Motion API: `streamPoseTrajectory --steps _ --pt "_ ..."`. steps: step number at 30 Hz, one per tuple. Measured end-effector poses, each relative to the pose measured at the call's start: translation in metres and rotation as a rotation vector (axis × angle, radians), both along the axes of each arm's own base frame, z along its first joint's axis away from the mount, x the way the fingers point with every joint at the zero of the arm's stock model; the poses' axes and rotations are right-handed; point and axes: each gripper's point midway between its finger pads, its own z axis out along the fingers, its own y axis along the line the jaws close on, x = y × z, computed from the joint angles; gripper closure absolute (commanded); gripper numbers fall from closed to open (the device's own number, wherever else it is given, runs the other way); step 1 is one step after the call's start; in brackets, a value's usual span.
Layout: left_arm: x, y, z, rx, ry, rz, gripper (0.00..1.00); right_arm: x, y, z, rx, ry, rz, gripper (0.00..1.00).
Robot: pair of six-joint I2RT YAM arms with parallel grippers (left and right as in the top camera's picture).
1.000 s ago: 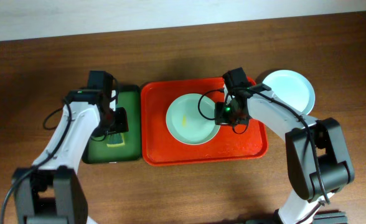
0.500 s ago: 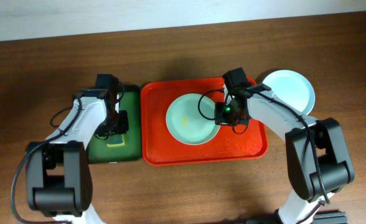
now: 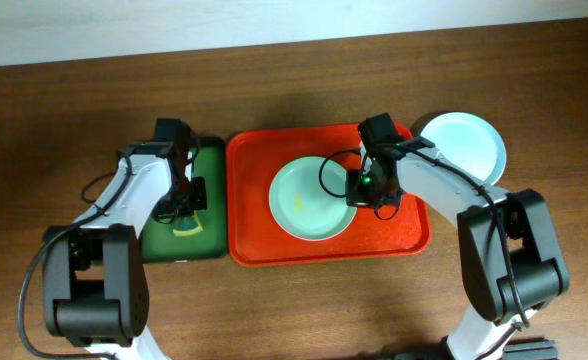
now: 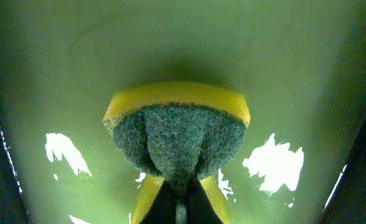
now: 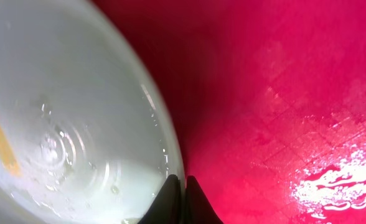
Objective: Clean dirty plates on tray and stack at the side
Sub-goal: 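Grasp the sponge with the left gripper and lift it toward the plate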
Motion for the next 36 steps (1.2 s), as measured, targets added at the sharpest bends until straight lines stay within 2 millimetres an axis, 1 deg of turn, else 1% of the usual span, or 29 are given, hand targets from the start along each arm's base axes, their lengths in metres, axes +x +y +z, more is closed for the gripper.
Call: streamPoseTrajectory --steps 3,4,6,7,8,9,10,12,15,16,17,19,21,26,34,35,36 --pt "0.001 -0.001 0.011 -0.006 0.013 0.000 1.00 -0.006 0.003 0.000 0.018 0.025 0.004 0.96" --pt "0.002 -0.002 0.018 -0.008 0.020 0.000 1.00 -0.007 0.004 0.000 0.025 0.032 0.005 0.96" --pt "0.009 -0.003 0.028 -0.011 0.003 -0.001 1.00 -0.009 0.006 0.000 0.037 0.040 0.007 0.96" --pt "0.012 -0.003 0.033 -0.012 0.000 -0.001 1.00 -0.010 0.007 0.001 0.045 0.046 0.009 0.94" --pt "0.014 -0.005 0.037 -0.020 -0.005 -0.005 1.00 -0.011 0.007 0.001 0.048 0.049 0.009 0.69" --pt "0.015 -0.008 0.039 -0.038 -0.004 -0.020 1.00 -0.012 0.008 0.001 0.051 0.052 0.009 0.61" --pt "0.015 -0.011 0.040 -0.054 -0.005 -0.030 1.00 -0.012 0.009 0.001 0.056 0.052 0.009 0.59" --pt "0.016 -0.018 0.043 -0.090 -0.004 -0.050 1.00 -0.002 0.012 0.003 0.073 0.008 0.017 0.61" --pt "0.015 -0.020 0.043 -0.106 0.001 -0.058 1.00 0.005 0.012 0.003 0.065 -0.021 0.015 0.73" --pt "0.015 -0.021 0.043 -0.107 0.001 -0.058 1.00 0.005 0.011 0.002 0.059 -0.022 0.014 0.83" --pt "0.015 -0.021 0.043 -0.110 0.001 -0.059 1.00 0.005 0.010 0.002 0.055 -0.025 0.013 0.96" --pt "0.015 -0.021 0.043 -0.111 0.001 -0.060 1.00 0.004 0.008 0.000 0.046 -0.021 0.009 0.96" --pt "0.015 -0.021 0.043 -0.111 0.001 -0.062 1.00 -0.002 0.007 -0.001 0.041 0.003 0.009 0.96" --pt "0.015 -0.022 0.043 -0.114 0.002 -0.062 1.00 -0.011 0.009 -0.001 0.056 0.040 0.012 0.96" --pt "0.015 -0.022 0.043 -0.114 0.002 -0.062 1.00 -0.011 0.009 -0.001 0.058 0.043 0.012 0.96" --pt "0.015 -0.022 0.043 -0.114 0.002 -0.062 1.00 -0.011 0.009 -0.001 0.058 0.042 0.012 0.93" --pt "0.015 -0.022 0.043 -0.114 0.002 -0.062 1.00 -0.011 0.009 -0.001 0.058 0.043 0.012 0.77"
